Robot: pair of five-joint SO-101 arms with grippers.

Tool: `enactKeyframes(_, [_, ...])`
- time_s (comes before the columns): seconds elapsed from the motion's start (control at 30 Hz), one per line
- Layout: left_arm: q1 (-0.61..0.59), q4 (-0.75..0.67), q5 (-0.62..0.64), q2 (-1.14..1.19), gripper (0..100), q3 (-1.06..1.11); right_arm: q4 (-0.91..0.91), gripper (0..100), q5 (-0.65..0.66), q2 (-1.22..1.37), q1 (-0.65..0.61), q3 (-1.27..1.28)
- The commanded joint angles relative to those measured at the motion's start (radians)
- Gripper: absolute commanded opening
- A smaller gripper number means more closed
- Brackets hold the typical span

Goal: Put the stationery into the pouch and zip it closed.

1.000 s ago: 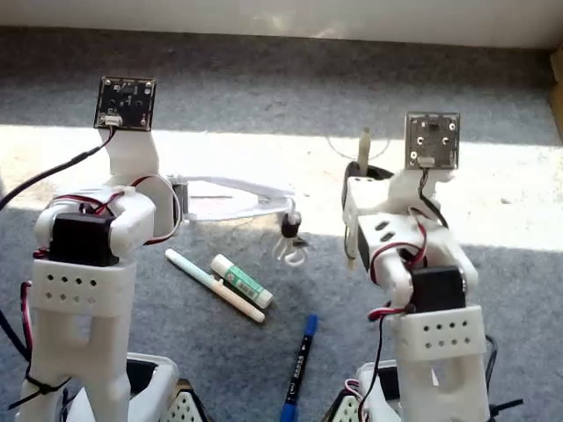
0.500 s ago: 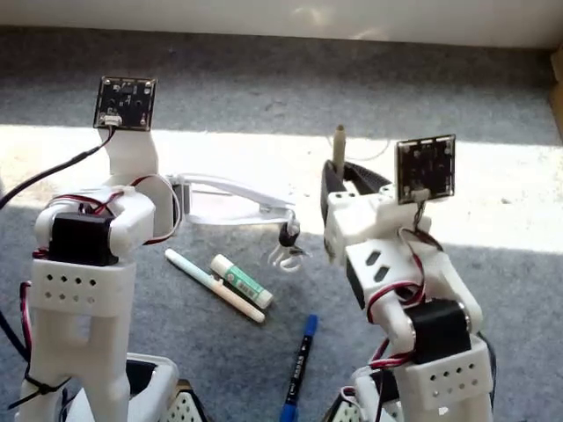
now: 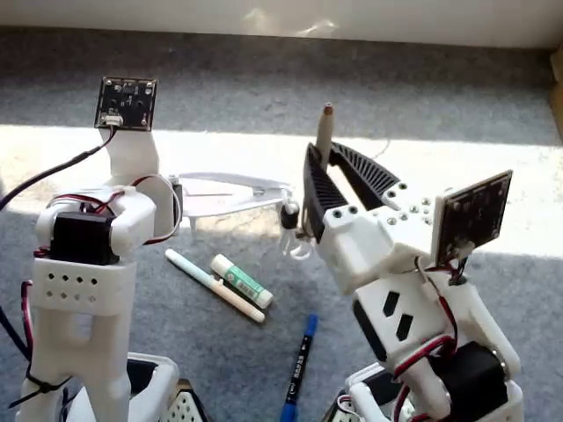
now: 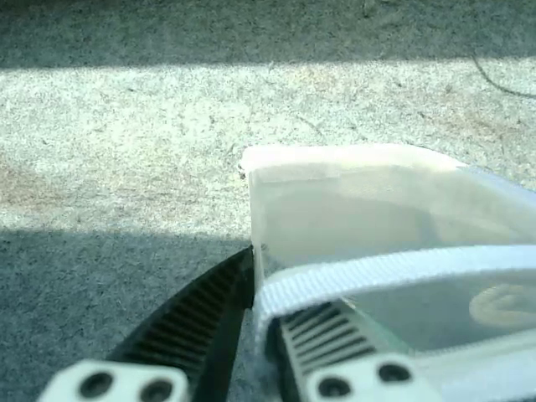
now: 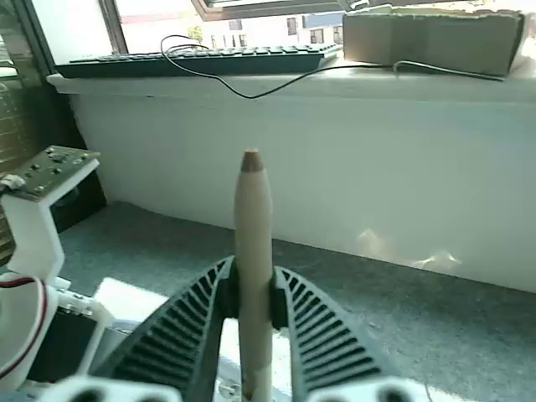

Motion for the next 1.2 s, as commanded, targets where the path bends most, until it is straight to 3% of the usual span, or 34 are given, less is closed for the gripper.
enactKeyframes(0.0, [0.013,-0.020,-0.008,-0.024,0,-0.010,-0.054,0.5,0.000,-0.012,-0.105,-0.082])
enactKeyframes(0.2, [0.012,-0.017,-0.008,-0.024,0,-0.010,-0.205,0.5,0.000,-0.012,-0.162,-0.079])
enactKeyframes(0.57, [0.012,-0.018,-0.008,-0.027,0,-0.010,-0.303,0.5,0.005,-0.007,-0.305,-0.042])
enactKeyframes(0.83, [0.012,-0.020,-0.008,-0.027,0,-0.010,-0.720,0.5,0.275,-0.007,-0.346,0.203])
enactKeyframes(1.17, [0.012,-0.020,-0.008,-0.027,0,-0.010,-0.928,0.5,0.302,-0.007,-0.364,0.384])
